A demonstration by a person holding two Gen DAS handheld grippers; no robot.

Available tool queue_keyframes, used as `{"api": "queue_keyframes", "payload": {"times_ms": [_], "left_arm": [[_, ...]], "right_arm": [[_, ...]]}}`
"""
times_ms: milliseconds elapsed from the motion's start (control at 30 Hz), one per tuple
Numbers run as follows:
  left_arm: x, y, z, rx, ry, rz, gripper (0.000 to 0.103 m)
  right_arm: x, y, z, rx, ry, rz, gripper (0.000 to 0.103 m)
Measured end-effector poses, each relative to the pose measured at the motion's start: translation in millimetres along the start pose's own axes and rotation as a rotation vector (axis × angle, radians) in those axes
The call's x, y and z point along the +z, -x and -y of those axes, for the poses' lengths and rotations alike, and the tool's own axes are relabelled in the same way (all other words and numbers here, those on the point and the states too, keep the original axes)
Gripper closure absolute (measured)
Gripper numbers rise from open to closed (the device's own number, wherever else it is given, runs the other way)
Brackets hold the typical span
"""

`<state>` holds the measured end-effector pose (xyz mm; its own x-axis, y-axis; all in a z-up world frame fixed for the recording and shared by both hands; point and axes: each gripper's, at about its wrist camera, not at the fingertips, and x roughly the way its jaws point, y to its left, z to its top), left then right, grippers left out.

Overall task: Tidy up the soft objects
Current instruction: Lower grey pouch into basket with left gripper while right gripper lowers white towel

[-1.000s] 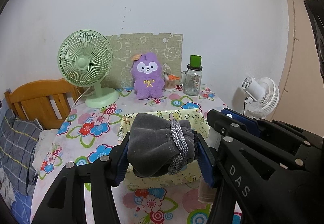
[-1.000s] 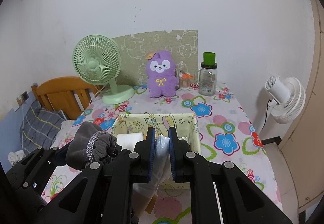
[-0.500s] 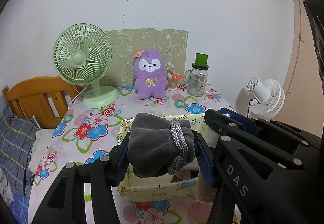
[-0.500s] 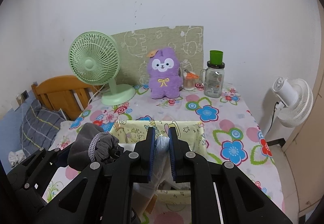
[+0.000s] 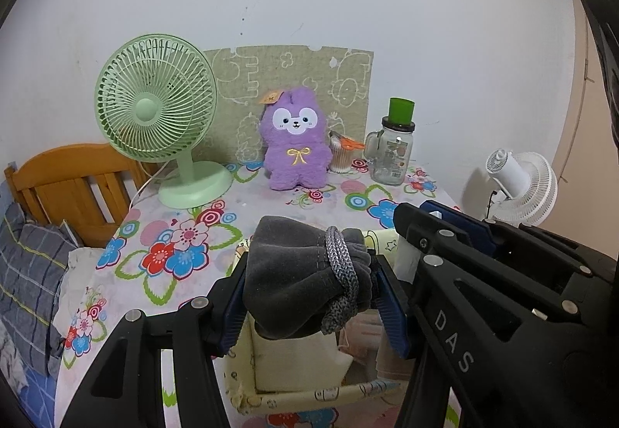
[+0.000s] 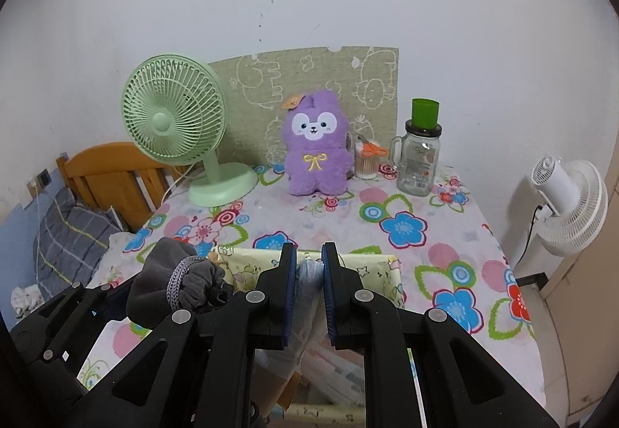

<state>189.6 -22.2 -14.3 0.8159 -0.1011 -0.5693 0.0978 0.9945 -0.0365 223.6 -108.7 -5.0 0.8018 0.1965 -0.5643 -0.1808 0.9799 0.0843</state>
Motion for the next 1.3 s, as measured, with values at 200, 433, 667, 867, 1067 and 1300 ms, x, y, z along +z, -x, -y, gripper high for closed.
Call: {"api": "queue_keyframes", "payload": {"times_ms": [200, 433, 667, 867, 1067, 1300], "left_arm": [[2, -15, 0, 0.0, -0.004, -0.021, 0.042], [-4, -33, -2, 0.012, -0.008, -0.056, 0.041], [-12, -48, -1, 0.022, -0.006, -0.102, 0.041], [-17, -54, -3, 0.005, 0.012, -0.127, 0.036], [-20, -53, 5, -0.021, -0.002, -0.121, 0.014], [-25, -59, 11, -0.038, 0.008, -0.156, 0.006]], "right_arm": [[0, -14, 3, 0.005, -0.006, -0.016, 0.087], [-5, -38, 7, 0.04, -0.012, -0.062, 0.085], [-12, -54, 10, 0.027, 0.0, -0.121, 0.042], [-18, -50, 12, 0.009, 0.014, -0.096, 0.022], [-21, -47, 20, -0.009, 0.001, -0.1, 0.018], [-27, -42, 27, -0.03, -0.001, -0.105, 0.016]]}}
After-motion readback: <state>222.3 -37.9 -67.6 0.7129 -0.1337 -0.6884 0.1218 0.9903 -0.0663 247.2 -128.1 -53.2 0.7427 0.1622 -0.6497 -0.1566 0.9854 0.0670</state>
